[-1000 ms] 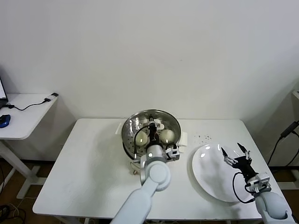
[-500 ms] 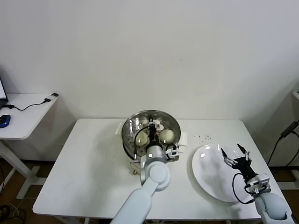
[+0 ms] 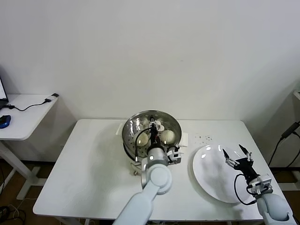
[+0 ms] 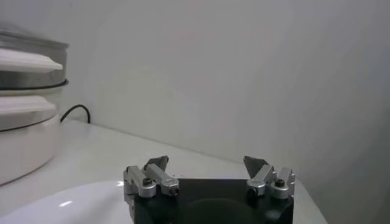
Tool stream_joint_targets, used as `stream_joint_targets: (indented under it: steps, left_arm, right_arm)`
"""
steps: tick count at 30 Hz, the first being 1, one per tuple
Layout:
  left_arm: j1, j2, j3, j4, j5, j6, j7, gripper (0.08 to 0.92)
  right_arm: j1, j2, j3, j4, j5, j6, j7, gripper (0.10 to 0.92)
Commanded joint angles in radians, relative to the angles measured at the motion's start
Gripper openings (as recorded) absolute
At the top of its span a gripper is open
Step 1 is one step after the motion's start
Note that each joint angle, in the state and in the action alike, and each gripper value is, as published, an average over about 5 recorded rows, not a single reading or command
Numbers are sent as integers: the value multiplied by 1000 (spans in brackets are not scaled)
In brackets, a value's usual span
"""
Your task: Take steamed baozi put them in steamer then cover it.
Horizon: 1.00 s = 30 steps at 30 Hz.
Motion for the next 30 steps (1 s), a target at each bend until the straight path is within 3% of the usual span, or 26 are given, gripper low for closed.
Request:
stream_joint_targets:
  steps: [1,10,15,24,30]
  left_arm:
    - [33,54,9,-125,-9,18,28,404]
    - [130,134,9,-302,-70,13,8,664]
    - [218,200,-25,-420,-187,-6,-72,794]
    - [367,301,-251,-565,-656,-237,-368,823]
    - [510,294,-526,-581,-1054,-495,-473,823]
  right_arm:
    - [2,0,2,-3,0,-2,0,823]
    - [0,-1,7,4,7,-21,3,823]
    - [-6,-2,10,31,11,-59,17,823]
    - [-31,17,25,109,12,-85,26,823]
    - [-54,45,32,166,16,-85,39,823]
